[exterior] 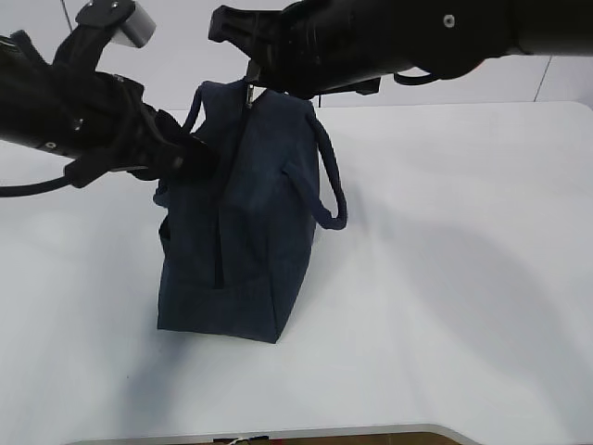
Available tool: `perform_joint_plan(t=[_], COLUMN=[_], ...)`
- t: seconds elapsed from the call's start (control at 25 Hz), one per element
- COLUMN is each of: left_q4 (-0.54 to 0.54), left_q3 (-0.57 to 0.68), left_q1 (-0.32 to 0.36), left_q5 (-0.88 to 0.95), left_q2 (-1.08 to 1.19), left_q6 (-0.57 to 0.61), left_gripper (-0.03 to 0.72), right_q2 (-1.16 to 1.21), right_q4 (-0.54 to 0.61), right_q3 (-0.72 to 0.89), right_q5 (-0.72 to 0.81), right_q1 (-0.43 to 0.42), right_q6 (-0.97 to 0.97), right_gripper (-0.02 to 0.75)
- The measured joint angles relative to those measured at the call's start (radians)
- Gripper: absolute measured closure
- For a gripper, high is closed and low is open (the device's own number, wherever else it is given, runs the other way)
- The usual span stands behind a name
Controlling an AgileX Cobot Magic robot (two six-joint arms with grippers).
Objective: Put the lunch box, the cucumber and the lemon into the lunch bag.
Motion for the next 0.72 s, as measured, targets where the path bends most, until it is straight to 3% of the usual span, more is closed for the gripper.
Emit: perform_joint_plan(t=[0.4,0.6,0.72], left_q4=[0.176,0.252,0.269], left_q3=[0.0,0.0,-0.003], left_q1=[0.014,0.053,0.115], left_q5=[0.189,0.283,0.332], left_q2=[-0.078,-0.088,-0.09], left_q6=[-0.017,-0.068,-0.102], left_gripper=[0.671,0.671,0.671], right_q2=[0.0,0.0,0.002], right_q4=[0.007,-0.012,-0.028], right_q3=[0.0,0.0,0.0], right_q5=[0.001,-0.002,-0.002], right_q1=[0.003,0.003,0.003], right_q6=[0.0,0.0,0.0], right_gripper=[0.733,0.733,0.733])
